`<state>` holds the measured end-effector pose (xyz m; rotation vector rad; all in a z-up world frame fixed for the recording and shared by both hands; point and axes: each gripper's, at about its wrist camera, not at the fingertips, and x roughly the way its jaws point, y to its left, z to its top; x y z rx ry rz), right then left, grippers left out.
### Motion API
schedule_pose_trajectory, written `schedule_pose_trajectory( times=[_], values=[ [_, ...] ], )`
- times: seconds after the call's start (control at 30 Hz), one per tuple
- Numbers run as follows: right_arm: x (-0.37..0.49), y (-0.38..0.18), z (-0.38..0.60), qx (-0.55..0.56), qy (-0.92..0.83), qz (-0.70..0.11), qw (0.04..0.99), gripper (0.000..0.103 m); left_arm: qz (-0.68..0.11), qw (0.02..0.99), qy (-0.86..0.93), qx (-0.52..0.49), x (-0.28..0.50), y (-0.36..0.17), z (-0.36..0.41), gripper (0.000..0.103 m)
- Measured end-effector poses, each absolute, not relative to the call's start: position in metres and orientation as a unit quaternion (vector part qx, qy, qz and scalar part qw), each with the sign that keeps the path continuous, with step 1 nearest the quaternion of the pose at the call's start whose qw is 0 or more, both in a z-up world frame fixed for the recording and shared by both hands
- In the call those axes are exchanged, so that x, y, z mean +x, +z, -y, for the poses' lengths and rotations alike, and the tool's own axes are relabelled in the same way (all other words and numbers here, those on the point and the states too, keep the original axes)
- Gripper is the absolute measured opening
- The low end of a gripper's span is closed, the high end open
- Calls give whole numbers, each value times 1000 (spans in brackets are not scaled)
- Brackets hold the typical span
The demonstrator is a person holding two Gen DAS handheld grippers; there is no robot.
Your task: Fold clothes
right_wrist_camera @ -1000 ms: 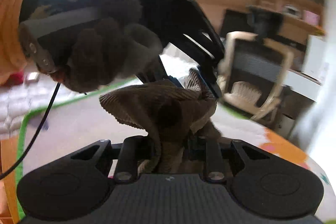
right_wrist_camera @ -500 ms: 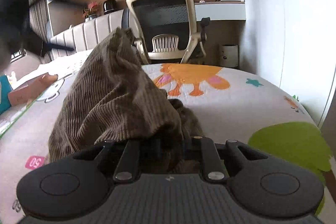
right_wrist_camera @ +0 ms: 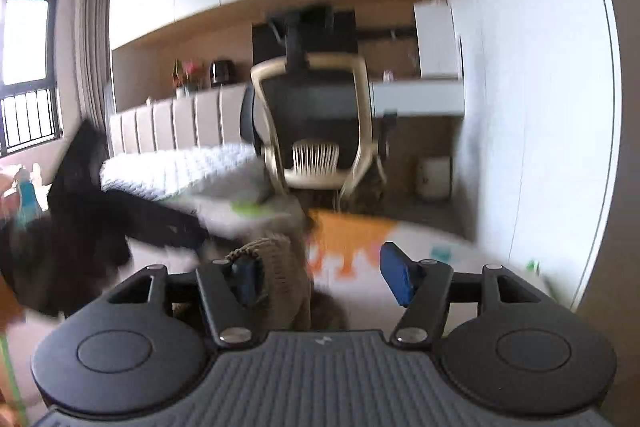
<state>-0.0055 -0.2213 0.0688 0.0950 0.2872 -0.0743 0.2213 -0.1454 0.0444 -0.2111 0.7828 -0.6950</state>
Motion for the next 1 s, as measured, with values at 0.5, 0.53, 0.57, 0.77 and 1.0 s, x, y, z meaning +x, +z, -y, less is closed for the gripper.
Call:
schedule_pose_trajectory(
  times=[0.5, 0.53, 0.57, 0.77, 1.0],
  values=[
    [6, 60, 224, -81, -108, -232, 963, 86, -318, 882, -346, 16, 197, 36, 170, 88],
    [-3, 52, 230, -81, -116, -256, 956, 88, -313, 880, -357, 19, 193, 36, 171, 88],
    [-11, 44, 236, -81, -121, -278, 949, 92, -308, 877, -367, 24, 190, 37, 173, 88],
    [-24, 29, 231, -100, -72, -332, 935, 98, -296, 884, -358, 52, 180, 31, 179, 94],
    [-58, 31, 219, -30, 22, -279, 960, 99, -299, 886, -352, 32, 190, 23, 167, 94]
  ],
)
